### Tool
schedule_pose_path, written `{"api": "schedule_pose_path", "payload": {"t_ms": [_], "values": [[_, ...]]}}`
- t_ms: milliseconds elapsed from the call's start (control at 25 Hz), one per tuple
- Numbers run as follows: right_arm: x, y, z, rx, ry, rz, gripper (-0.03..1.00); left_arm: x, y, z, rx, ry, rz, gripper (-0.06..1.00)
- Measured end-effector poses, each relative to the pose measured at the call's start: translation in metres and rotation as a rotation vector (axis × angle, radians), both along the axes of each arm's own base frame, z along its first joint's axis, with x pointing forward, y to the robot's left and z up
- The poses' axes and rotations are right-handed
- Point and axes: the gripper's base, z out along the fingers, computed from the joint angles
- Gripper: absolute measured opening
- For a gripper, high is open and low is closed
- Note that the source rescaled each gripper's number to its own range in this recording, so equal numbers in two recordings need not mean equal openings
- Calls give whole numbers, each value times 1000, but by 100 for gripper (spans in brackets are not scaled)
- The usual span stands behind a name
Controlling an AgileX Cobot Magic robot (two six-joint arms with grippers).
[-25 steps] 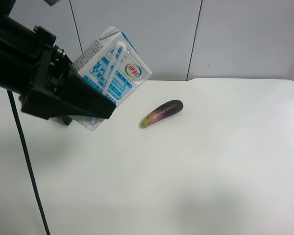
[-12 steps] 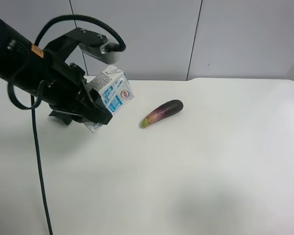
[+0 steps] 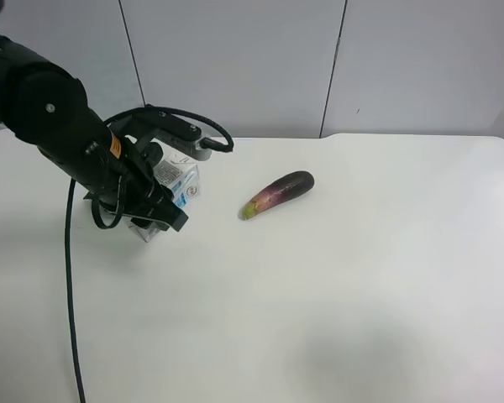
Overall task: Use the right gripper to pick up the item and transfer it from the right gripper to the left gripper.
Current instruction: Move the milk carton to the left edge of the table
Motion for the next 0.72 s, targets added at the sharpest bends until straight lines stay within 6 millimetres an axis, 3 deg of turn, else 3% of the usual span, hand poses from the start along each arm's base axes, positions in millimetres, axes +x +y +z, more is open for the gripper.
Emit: {"api": "schedule_pose_path", "payload": {"t_ms": [440, 680, 720], "values": [[0, 0, 0, 0, 0, 0, 100, 16, -8, -54, 60, 30, -8, 0], [0, 0, 0, 0, 0, 0, 100, 17, -9, -61, 63, 36, -13, 0], [0, 0, 0, 0, 0, 0, 100, 17, -9, -61, 63, 36, -13, 6]]}}
